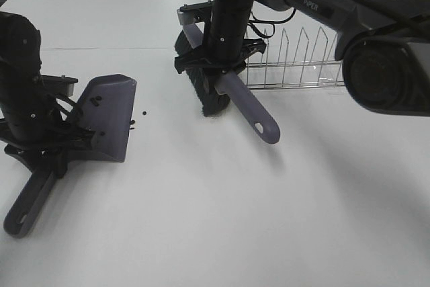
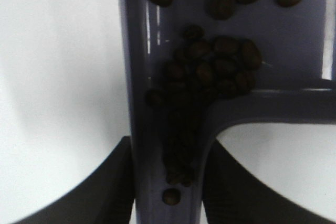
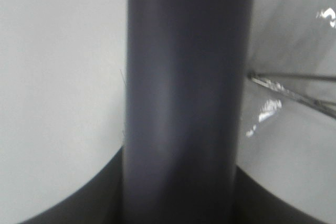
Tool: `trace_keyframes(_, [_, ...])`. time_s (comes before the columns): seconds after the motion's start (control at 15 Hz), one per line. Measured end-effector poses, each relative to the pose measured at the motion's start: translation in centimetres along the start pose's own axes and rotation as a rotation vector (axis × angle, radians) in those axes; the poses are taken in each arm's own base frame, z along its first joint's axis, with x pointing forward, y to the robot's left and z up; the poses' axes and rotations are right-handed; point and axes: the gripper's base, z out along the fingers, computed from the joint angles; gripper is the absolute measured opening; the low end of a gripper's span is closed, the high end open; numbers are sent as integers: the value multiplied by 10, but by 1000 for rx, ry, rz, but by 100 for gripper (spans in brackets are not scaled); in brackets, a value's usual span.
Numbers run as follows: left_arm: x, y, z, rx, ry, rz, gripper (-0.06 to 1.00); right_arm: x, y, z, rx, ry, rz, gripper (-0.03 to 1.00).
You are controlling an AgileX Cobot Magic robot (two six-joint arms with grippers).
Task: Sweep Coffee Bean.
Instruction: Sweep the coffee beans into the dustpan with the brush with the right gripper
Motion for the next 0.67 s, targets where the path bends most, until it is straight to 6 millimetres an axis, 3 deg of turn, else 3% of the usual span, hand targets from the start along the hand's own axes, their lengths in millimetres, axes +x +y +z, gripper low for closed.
trace_keyframes(0.2, [0, 0, 0, 0, 0, 17, 34, 20, -2, -16, 30, 74, -6, 28])
trace_keyframes(0.4, [0, 0, 0, 0, 0, 31, 34, 22, 0, -30, 73, 60, -35, 28])
trace_keyframes(0.67, [0, 0, 0, 0, -3, 36, 34, 29, 23, -3, 141, 107, -103, 28])
